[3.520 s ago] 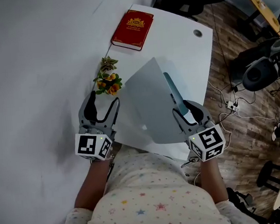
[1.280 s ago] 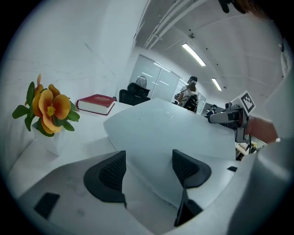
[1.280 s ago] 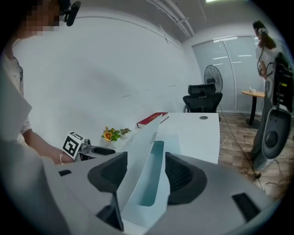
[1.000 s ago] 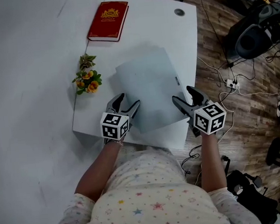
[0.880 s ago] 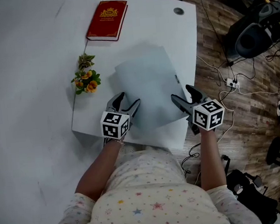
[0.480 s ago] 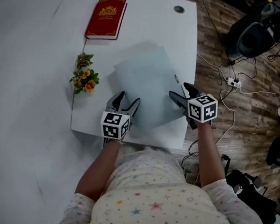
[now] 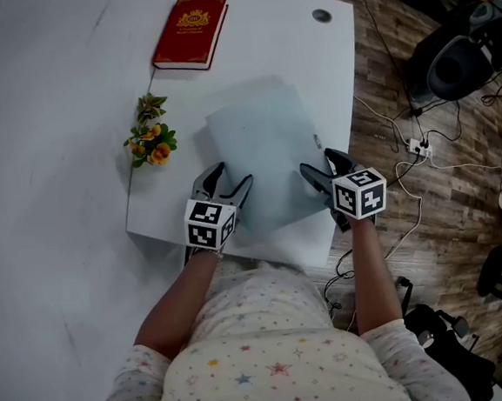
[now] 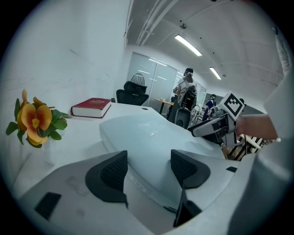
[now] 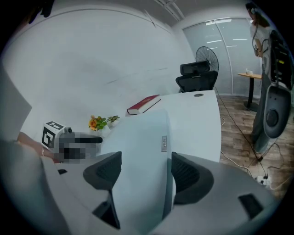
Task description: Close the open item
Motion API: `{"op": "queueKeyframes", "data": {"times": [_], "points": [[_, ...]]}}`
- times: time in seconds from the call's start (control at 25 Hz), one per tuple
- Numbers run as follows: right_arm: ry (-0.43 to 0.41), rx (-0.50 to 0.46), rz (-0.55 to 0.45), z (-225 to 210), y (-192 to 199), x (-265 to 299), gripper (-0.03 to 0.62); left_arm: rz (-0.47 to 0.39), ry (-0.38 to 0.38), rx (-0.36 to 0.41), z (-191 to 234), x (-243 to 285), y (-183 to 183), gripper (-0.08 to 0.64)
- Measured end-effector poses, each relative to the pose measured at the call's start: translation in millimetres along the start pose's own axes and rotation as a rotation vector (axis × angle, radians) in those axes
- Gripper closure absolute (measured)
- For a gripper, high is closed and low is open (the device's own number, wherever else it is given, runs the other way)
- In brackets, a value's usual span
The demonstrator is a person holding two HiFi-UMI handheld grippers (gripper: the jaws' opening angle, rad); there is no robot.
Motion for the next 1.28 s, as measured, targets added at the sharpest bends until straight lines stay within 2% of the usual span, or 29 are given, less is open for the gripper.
{"op": "queueKeyframes", "data": {"times": [0.6, 0.76, 0.92, 1.28], "points": [[0.017, 0.008, 0.007, -3.8, -4.3, -0.3, 0.285, 0.055, -0.052, 0.062, -4.8, 5.6, 0.1, 0.270], [0.056, 0.014, -0.051, -10.6, -17.5, 0.3, 0.307, 0.060, -0.050, 0.071, -5.1, 5.6, 1.2, 0.270], [0.127, -0.011, -0.128, -23.5, -33.0, 1.5, 0.359, 0.053, -0.044, 0.064, -4.8, 5.6, 1.2, 0.270], [0.177, -0.021, -0.110, -29.3, -30.9, 15.8, 0.388, 0.051, -0.040, 0.066, -2.4, 6.0, 2.5, 0.270]]}}
Point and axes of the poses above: the fingertips, and each gripper's own axes: x forward along the fingers, z to its left, y out of its underside, the point moved 4 cm from there along -x, backward along the fingers, and after that the axes turned 14 degrees about x, right-handed, at the moved point
